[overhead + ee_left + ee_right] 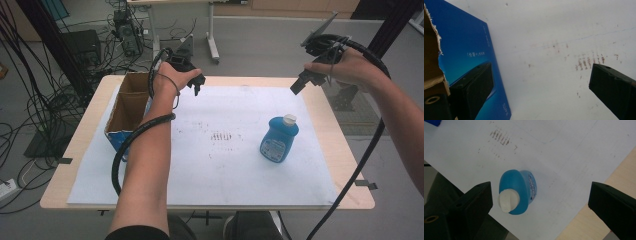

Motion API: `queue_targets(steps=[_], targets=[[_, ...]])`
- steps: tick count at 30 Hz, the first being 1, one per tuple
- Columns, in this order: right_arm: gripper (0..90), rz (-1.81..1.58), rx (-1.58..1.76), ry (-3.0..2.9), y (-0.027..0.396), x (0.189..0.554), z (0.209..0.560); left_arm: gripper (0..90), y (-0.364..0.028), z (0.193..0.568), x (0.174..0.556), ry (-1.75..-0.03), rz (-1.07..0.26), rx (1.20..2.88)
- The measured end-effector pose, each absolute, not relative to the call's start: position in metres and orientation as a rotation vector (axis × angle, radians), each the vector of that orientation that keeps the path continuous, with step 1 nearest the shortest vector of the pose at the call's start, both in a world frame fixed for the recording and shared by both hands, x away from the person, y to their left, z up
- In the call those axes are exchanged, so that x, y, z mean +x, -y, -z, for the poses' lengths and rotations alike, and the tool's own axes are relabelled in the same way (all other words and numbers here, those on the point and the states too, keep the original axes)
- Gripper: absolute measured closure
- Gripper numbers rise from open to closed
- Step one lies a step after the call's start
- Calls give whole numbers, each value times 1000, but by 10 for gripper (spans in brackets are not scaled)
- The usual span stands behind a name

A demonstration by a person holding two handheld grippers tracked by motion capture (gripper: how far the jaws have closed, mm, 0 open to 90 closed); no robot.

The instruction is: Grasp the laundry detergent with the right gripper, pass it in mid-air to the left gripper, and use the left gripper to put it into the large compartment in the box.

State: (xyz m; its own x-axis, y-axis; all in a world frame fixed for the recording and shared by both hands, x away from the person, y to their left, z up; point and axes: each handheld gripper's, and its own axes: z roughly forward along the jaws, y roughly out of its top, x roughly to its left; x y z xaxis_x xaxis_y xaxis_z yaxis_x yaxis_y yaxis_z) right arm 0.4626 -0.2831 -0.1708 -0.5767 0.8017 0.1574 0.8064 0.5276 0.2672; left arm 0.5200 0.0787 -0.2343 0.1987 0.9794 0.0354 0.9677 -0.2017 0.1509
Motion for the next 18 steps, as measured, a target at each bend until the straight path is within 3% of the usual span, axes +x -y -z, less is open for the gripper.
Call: queue_targets(steps=[18], targets=[[45,607,-1351,2764,322,431,187,62,-70,236,519,-1903,-190,2380]])
